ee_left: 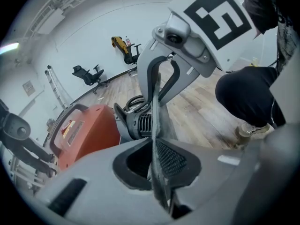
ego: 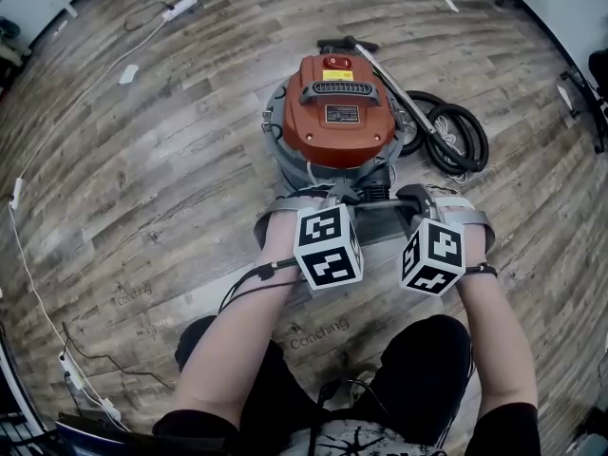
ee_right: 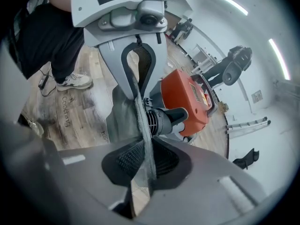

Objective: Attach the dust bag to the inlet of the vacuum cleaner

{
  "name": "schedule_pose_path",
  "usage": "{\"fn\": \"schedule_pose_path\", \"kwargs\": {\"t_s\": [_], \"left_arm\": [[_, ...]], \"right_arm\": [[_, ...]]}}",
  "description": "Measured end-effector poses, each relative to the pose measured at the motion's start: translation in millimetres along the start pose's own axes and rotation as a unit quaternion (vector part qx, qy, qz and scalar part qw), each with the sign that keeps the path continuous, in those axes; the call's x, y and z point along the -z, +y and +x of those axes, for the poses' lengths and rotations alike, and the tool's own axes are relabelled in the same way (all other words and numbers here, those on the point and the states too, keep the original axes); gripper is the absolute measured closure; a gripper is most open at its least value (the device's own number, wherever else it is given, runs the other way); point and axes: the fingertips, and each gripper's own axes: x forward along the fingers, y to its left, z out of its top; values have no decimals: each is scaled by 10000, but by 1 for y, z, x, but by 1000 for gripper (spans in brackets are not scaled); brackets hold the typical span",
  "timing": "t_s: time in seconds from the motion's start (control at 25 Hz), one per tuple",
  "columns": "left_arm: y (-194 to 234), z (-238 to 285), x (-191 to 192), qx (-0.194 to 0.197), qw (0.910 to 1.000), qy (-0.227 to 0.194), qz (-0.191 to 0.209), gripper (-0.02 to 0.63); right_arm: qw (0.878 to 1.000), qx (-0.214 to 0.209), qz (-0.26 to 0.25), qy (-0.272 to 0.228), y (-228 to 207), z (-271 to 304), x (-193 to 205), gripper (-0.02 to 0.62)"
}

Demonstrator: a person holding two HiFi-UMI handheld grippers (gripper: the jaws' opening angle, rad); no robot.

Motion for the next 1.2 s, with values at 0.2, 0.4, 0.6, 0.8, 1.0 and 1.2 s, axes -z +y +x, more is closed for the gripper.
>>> {"fn": "schedule_pose_path", "kwargs": {"t_s": [0.2, 0.4, 0.6, 0.8, 1.0, 1.2], "left_arm": [[9, -2, -16, -232, 9994, -158, 215, 577], [9, -3, -30, -342, 9981, -254, 435, 575], [5, -5, -18, -164, 9995, -267, 52, 582], [2, -2, -6, 23, 9993, -115, -354, 583], [3, -1, 5, -19, 9991, 79, -422, 583], [4, 4, -2, -77, 9991, 131, -384, 583]], "right_arm": [[9986, -139, 501, -128, 6, 12, 14, 549], [9958, -147, 839, -330, 8, 17, 21, 551], [9978, 84, 551, -358, -1, 10, 12, 551], [9986, 214, 304, -378, -8, 2, 1, 551], [9983, 354, 188, -420, -9, 0, -10, 548], [9960, 320, 644, -530, -8, 3, 0, 549]]}}
